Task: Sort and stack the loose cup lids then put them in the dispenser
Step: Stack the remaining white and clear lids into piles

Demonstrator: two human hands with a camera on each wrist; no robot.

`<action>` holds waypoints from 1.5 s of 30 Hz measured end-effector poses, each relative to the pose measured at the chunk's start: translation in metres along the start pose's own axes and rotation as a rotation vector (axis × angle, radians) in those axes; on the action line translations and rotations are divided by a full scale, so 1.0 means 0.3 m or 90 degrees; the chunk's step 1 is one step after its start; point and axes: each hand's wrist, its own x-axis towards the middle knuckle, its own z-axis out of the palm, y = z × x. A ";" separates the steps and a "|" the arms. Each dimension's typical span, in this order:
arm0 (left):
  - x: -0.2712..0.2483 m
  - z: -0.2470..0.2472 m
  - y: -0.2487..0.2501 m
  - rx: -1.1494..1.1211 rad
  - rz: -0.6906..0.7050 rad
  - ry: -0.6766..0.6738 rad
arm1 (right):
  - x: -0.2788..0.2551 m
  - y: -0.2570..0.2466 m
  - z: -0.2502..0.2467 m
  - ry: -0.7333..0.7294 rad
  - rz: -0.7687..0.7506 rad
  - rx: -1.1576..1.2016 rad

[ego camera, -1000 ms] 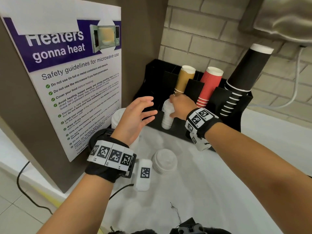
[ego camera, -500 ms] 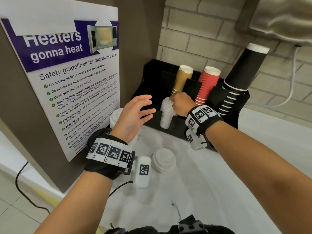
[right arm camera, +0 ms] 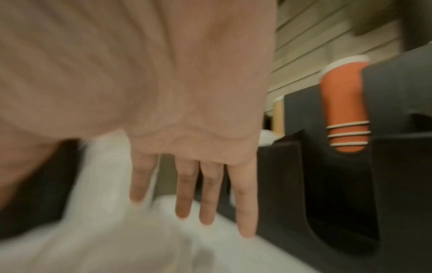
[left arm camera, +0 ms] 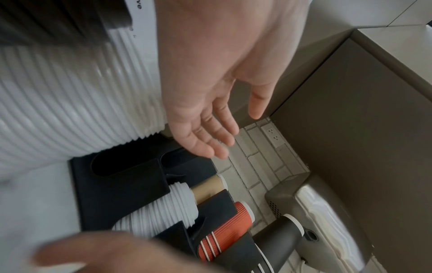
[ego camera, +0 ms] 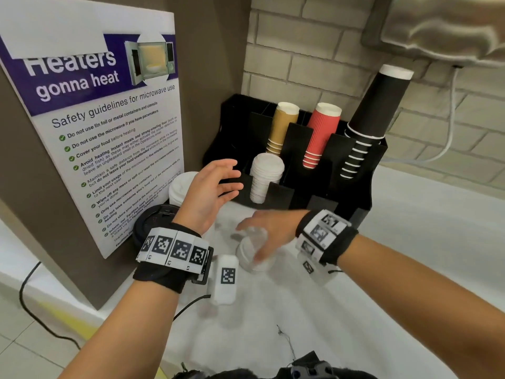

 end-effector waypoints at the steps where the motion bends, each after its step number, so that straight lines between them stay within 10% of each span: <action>1: -0.003 0.004 -0.005 0.002 -0.003 -0.001 | 0.006 -0.013 0.043 -0.021 -0.009 -0.003; 12: -0.034 0.039 -0.047 0.037 -0.016 0.002 | -0.013 0.020 0.126 0.058 -0.020 0.041; 16: -0.045 0.045 -0.067 0.153 -0.009 0.013 | -0.103 0.078 0.032 0.244 -0.059 0.269; 22: -0.093 0.103 -0.114 0.018 -0.136 -0.245 | -0.199 0.046 0.008 0.389 -0.211 0.567; 29: -0.093 0.113 -0.109 -0.047 -0.128 -0.259 | -0.243 0.034 0.035 0.478 -0.146 0.590; 45: -0.097 0.120 -0.103 -0.022 -0.127 -0.234 | -0.287 0.040 0.066 0.484 -0.177 0.705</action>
